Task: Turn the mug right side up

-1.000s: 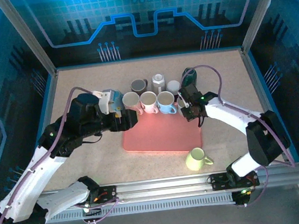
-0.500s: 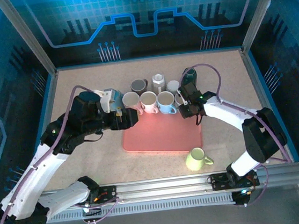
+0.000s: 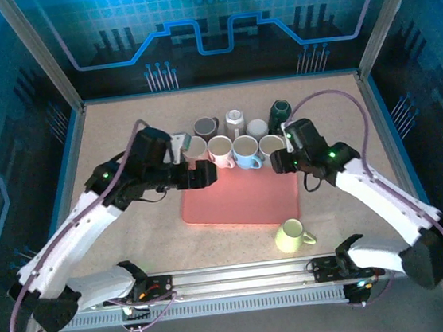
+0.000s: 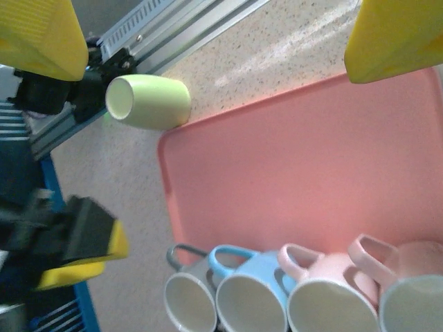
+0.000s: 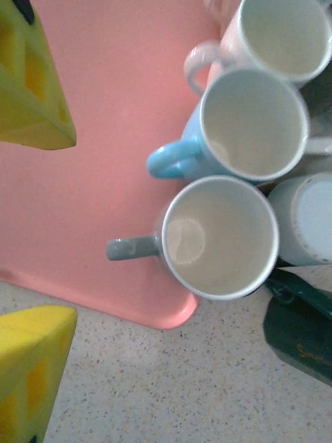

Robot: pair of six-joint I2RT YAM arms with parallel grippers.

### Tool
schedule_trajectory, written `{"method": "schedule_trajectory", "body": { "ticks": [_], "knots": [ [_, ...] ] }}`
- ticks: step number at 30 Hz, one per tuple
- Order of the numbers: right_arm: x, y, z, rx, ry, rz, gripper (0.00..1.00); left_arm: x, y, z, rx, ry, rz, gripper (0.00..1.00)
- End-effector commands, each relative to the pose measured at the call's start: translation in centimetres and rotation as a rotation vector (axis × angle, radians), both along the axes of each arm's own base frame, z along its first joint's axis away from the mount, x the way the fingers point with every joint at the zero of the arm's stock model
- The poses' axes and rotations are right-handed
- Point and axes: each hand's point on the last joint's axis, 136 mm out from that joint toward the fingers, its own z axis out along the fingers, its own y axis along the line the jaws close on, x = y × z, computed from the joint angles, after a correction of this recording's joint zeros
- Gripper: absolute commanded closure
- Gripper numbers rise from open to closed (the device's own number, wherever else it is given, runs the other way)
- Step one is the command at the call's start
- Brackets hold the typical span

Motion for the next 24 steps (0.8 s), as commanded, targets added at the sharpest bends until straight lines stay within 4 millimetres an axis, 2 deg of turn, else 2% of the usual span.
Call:
{"method": "schedule_trajectory", "body": {
  "ticks": [1, 5, 9, 12, 15, 17, 20, 24],
  "knots": [
    [-2.6, -1.2, 1.9, 0.085, 0.016, -0.078, 0.38, -1.5, -3.4, -0.2, 0.021, 0.031, -0.134, 0.04],
    [-5.0, -1.0, 3.9, 0.16, 0.037, -0.029, 0.37, -3.6, -8.2, -2.5, 0.181, -0.017, -0.389, 0.03],
    [-7.1, -2.0, 7.0, 0.198, -0.027, -0.008, 0.31, -5.7, -12.5, -4.8, 0.254, -0.094, -0.657, 0.03],
    [-8.7, -3.2, 9.4, 0.214, -0.079, -0.011, 0.26, -5.8, -14.5, -6.5, 0.312, -0.209, -0.791, 0.02],
    [-10.1, -4.3, 10.3, 0.201, -0.074, -0.015, 0.25, -4.9, -16.0, -8.1, 0.325, -0.254, -0.834, 0.02],
    [-10.9, -4.7, 10.4, 0.2, -0.061, -0.018, 0.23, -4.1, -16.8, -9.0, 0.323, -0.223, -0.807, 0.01],
    [-11.8, -5.9, 10.2, 0.171, -0.044, -0.06, 0.24, -3.6, -18.1, -9.4, 0.274, -0.045, -0.689, 0.02],
    [-12.4, -7.1, 9.7, 0.161, -0.043, -0.118, 0.27, -2.9, -19.1, -8.8, 0.146, 0.136, -0.368, 0.03]
  ]
}}
